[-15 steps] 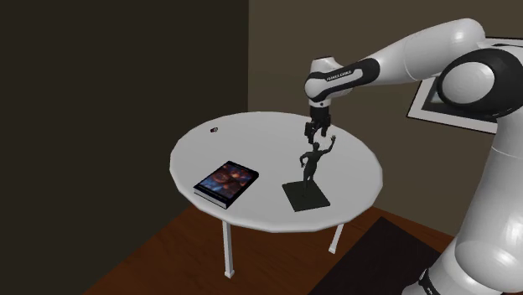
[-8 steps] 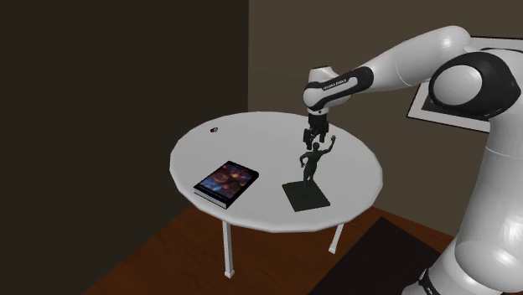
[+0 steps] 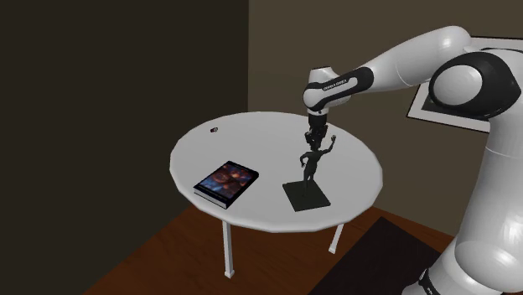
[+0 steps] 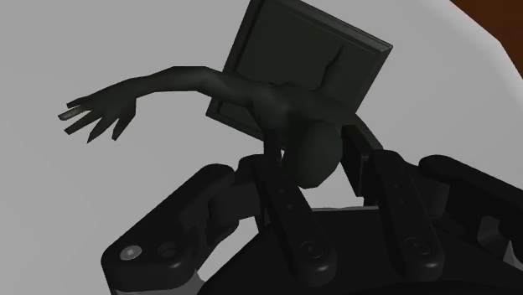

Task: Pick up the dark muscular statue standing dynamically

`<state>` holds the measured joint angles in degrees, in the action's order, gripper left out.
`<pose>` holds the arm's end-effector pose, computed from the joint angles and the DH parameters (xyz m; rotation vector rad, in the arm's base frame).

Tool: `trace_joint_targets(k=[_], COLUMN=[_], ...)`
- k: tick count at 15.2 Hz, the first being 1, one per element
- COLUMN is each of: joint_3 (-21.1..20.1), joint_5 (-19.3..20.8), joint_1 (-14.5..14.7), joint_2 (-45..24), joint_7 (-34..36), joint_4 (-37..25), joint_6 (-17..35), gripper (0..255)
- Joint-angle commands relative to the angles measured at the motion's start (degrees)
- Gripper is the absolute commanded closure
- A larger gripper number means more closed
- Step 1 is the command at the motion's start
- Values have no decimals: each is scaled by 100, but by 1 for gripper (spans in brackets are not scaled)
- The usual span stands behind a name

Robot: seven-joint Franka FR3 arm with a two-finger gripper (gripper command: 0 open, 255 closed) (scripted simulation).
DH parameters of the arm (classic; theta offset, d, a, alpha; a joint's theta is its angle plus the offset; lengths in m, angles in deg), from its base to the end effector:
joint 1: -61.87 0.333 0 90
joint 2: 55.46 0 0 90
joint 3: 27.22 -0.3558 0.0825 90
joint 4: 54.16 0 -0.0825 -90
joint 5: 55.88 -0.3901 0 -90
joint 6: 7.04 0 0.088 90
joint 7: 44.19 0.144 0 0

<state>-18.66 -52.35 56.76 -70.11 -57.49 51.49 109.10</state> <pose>0.6076 -0.1485 0.3828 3.0650 0.0400 -0.1377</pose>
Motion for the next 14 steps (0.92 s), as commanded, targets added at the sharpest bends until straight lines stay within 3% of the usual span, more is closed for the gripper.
trace_joint_targets(k=[1, 14], joint_3=[-1, 5], joint_5=[1, 19], joint_1=[1, 15], joint_2=[-2, 247], joint_7=[0, -35], joint_4=[2, -521], joint_6=[0, -770], gripper=[255, 255])
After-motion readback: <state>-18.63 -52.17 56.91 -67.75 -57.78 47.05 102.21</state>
